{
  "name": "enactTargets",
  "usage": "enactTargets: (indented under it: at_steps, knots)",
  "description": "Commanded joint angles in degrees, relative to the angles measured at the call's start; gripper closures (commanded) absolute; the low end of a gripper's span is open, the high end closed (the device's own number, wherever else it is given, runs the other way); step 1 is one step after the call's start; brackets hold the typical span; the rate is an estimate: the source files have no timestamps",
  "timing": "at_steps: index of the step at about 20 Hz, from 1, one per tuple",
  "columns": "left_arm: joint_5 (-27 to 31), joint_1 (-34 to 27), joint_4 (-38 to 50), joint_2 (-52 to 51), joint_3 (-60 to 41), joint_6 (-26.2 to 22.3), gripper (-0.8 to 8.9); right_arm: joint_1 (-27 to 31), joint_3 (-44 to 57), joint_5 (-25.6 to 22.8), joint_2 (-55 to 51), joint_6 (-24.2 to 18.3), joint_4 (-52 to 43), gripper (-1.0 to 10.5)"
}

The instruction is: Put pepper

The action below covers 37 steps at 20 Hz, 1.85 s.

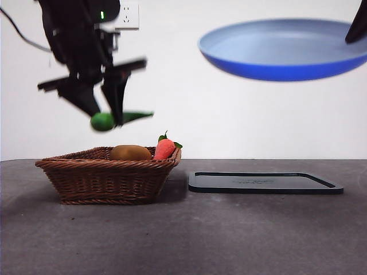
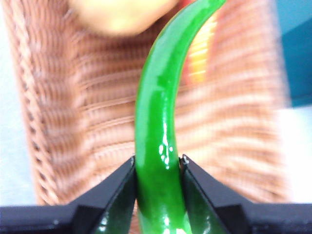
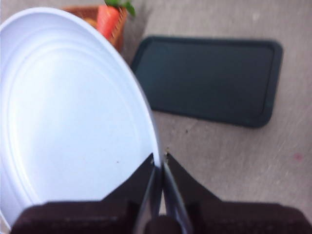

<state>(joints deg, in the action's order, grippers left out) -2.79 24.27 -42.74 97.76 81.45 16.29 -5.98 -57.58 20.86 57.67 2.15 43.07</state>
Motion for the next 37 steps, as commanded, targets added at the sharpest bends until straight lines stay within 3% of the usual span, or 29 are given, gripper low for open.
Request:
enactTargets:
  at_steps: [1, 3, 8, 14, 23, 27, 29, 37]
  knots:
    - [-3.5, 2.2, 0.2, -2.9, 1.2, 0.4, 6.9, -0.1, -1.1, 0.3, 4.4, 2.2, -0.8, 9.4]
    - [-5.0, 4.6, 0.6, -6.0, 1.2, 0.2, 6.9, -0.1, -1.1, 0.3, 9.6, 3.7, -1.0, 9.4]
    - [-4.9, 13.0, 1.9, -7.0, 1.2, -1.1, 6.9, -0.3, -1.1, 6.3, 20.5, 7.4, -2.4, 9.4]
    - [-2.5, 19.8, 5.5, -0.5, 1.2, -3.4, 6.89, -4.0, -1.1, 6.3, 22.8, 9.4, -4.3, 9.4]
    - [-1.8, 20.6, 5.0, 4.4, 1.2, -4.1, 6.85, -5.1, -1.1, 6.2, 22.8, 9.4, -4.7, 9.4]
    - [-1.8, 20.8, 4.9, 4.4, 1.2, -4.1, 5.78, -5.1, -1.1, 6.2, 22.8, 9.2, -4.9, 9.4]
    - [-1.9, 21.0, 4.9, 4.4, 1.2, -4.1, 5.78, -5.1, -1.1, 6.2, 22.8, 9.0, -4.9, 9.4]
    - [-2.1, 21.0, 3.0, -1.0, 1.2, -4.1, 5.77, -4.9, -1.1, 6.1, 22.8, 8.9, -4.4, 9.4]
